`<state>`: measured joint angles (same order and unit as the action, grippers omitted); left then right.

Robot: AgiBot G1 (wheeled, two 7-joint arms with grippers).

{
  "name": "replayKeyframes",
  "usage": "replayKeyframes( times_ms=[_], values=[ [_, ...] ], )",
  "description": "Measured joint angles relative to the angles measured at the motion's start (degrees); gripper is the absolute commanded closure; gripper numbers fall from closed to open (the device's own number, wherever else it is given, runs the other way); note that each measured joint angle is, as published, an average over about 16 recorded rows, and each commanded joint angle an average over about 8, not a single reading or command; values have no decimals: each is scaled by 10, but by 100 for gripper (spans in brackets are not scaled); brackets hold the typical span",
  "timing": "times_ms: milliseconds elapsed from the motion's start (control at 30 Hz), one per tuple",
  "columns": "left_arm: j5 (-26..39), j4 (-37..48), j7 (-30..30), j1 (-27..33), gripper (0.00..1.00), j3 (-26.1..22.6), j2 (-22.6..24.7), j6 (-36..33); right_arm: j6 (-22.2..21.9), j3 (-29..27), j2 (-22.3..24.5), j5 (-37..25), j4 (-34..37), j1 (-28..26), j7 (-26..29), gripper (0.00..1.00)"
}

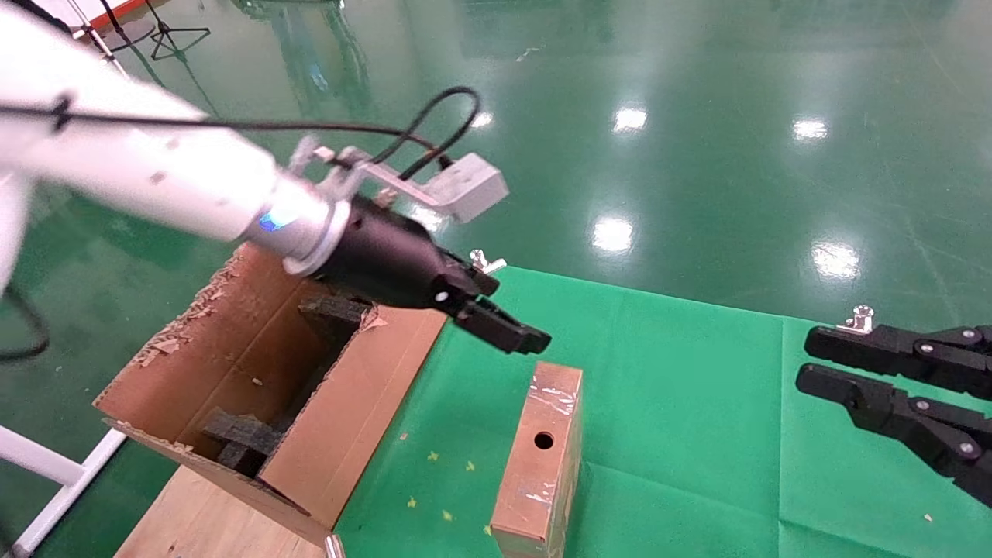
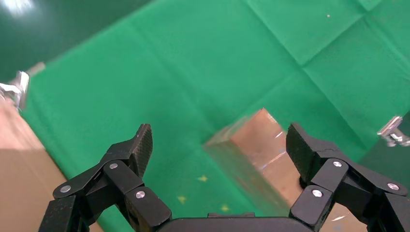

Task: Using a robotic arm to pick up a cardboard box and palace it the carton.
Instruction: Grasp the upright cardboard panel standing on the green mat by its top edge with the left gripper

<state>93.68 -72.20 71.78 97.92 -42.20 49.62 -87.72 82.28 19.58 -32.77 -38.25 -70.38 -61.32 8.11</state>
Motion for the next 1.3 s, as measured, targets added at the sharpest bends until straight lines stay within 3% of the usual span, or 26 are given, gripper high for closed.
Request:
replayKeyframes(
  times_ms=[200,467,733,1100,1133,1300],
  values=[
    [13,41,138,71,0,-98,68,-33,0,0,0,0,0,0,0,100],
    [-25,81,245,114,0,-216,118,-33,0,0,0,0,0,0,0,100],
    [-50,105,281,126,0,-284,149,-25,0,0,0,0,0,0,0,100],
    [-51,124,278,128,0,-324,178,-18,0,0,0,0,0,0,0,100],
    [-51,125,276,128,0,-327,179,-18,0,0,0,0,0,0,0,94],
    [-50,128,269,131,1,-334,181,-17,0,0,0,0,0,0,0,31]
  ],
)
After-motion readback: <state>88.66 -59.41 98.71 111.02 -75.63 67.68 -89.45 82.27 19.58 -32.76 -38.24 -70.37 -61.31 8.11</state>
